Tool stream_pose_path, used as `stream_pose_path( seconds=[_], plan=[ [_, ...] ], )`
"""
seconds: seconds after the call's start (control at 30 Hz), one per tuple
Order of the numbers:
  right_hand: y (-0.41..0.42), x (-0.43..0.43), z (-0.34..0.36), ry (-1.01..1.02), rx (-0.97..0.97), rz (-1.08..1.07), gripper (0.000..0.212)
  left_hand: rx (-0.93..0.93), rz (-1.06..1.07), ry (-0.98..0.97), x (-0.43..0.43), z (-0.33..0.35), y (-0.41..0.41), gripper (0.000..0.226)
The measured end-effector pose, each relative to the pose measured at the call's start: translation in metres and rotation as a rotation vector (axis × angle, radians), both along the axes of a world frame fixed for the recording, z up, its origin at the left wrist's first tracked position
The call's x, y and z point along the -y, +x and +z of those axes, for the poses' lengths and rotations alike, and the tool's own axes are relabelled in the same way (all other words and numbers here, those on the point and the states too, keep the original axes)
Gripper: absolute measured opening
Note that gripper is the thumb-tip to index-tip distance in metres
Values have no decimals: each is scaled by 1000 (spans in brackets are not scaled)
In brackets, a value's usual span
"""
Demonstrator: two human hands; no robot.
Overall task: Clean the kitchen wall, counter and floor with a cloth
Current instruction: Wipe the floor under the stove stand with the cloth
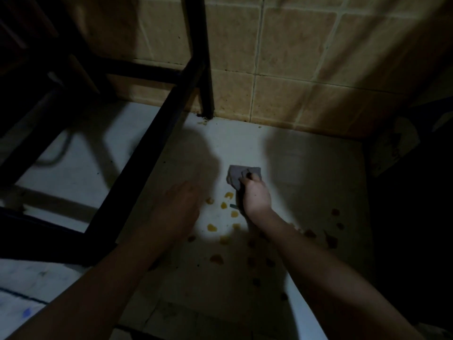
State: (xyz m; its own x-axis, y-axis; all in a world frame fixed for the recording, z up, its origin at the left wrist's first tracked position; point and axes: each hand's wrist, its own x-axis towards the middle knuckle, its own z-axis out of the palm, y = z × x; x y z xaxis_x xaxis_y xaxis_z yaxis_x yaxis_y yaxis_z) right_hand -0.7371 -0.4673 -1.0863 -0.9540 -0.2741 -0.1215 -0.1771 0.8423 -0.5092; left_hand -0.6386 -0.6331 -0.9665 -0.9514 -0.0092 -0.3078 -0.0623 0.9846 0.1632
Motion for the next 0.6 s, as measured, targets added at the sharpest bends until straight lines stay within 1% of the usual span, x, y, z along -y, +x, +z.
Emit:
stream_pose_path(
  seconds=[0.03,0.07,0.13,0.17,0.23,0.3,0.4,0.43,0.47,0.53,0.57,0.6],
  plan=[
    [3,8,0,42,-2,66,38,11,-10,-26,1,4,3,31],
    [6,13,0,95,3,137,44,14,-18,-40,3,6,4,32],
    [14,15,-1,177,22,267,64,15,-29,-59,5,11,5,30],
    [18,12,-2,206,27,311,70,16,-32,-75,5,12,5,29],
    [26,3,-4,244,29,380,76,27,-30,-100,3,12,5,29],
    [34,-12,-4,250,9,400,75,29,-31,-103,-2,9,6,32],
    [38,-41,-2,266,-31,360,74,19,-37,-60,-11,3,6,30],
    [38,-52,-1,245,-4,306,71,7,-53,-50,-14,1,4,29],
    [39,-65,0,184,41,217,64,-11,-74,-46,-17,-2,2,29],
    [41,-94,2,108,58,74,39,-40,-117,-53,-23,-7,-2,34],
    [43,-109,3,130,35,15,34,-48,-130,-66,-25,-9,-3,38],
    [44,-124,0,168,27,-38,34,-51,-136,-79,-25,-11,-4,41]
  ],
)
